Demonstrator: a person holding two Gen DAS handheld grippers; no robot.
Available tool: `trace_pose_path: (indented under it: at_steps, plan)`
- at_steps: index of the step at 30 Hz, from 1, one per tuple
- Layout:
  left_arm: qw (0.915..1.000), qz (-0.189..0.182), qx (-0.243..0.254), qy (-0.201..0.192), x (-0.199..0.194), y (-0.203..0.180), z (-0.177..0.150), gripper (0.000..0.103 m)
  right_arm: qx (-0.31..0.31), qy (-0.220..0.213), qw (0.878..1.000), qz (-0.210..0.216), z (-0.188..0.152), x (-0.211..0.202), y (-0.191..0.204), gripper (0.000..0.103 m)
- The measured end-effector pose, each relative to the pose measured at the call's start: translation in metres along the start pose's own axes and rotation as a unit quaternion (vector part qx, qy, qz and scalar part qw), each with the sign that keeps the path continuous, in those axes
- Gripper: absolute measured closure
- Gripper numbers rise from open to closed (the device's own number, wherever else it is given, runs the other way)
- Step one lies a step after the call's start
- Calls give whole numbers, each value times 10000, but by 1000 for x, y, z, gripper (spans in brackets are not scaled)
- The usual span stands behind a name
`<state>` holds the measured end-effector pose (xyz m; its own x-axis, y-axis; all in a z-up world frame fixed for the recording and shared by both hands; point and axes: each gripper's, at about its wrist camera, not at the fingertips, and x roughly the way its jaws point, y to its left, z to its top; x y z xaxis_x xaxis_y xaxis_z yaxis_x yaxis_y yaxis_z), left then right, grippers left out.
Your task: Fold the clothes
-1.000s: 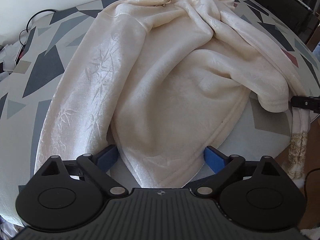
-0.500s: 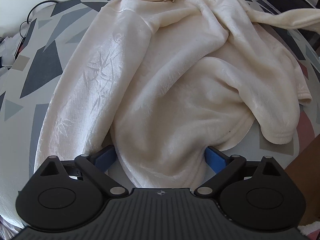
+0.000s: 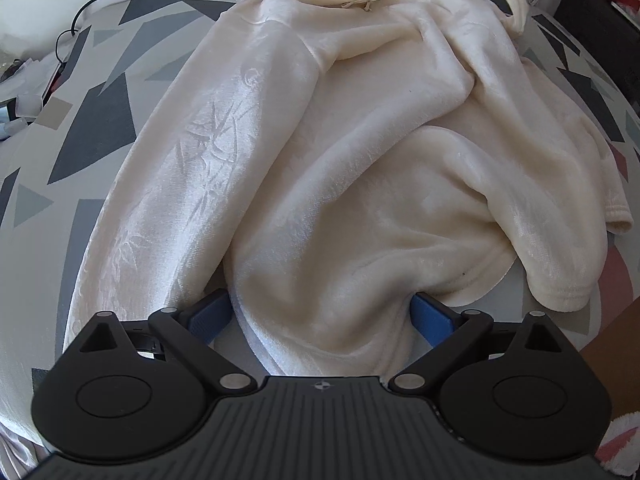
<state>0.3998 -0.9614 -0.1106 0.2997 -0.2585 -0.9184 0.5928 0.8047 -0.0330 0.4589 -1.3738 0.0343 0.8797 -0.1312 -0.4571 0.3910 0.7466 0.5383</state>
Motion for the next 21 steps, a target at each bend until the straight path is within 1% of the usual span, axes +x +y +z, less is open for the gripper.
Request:
trace_pose_path:
  at_steps: [1, 2, 3, 4, 6, 8, 10, 12, 14, 16, 18, 20, 21]
  plan:
    - [10000, -2, 2, -7, 0, 0, 0, 6, -61, 201, 9997, -154, -4, 11, 5, 54]
    - [10000, -5, 3, -14, 0, 0, -1, 6, -178, 344, 9979, -528, -12, 18, 9, 45]
    - [10000, -6, 6, -20, -1, 1, -1, 6, -242, 395, 9967, -667, -23, 19, 7, 33]
    - [10000, 0, 21, -22, -1, 1, -1, 6, -303, 443, 9954, -795, -34, 20, 5, 30]
    - [10000, 7, 48, -12, -1, 1, -3, 6, -290, 677, 9941, -791, -57, 15, -7, 26]
    - [10000, -4, 74, 11, -2, 3, -4, 6, -281, 986, 9909, -868, -79, 8, -20, 26]
    - [10000, -24, 70, 15, -5, 6, -7, 7, -250, 1203, 9860, -1124, -100, -2, -34, 26]
    - [10000, -48, 40, -3, -10, 9, -10, 9, -111, 1326, 9826, -1293, -123, -23, -45, 26]
    - [9999, -35, 7, -135, -19, 15, -16, 10, 16, 1410, 9809, -1343, -142, -40, -52, 26]
    - [9992, -45, 28, -405, -33, 21, -26, 11, 122, 1458, 9793, -1396, -161, -60, -57, 26]
    - [9968, -179, 15, -785, -50, 28, -42, 10, 218, 1474, 9793, -1372, -177, -80, -55, 26]
    - [9941, -55, -157, -1069, -62, 36, -59, 10, 267, 1556, 9793, -1268, -191, -97, -50, 26]
    - [9931, 56, -238, -1145, -66, 42, -67, 10, 236, 1577, 9797, -1213, -196, -102, -45, 26]
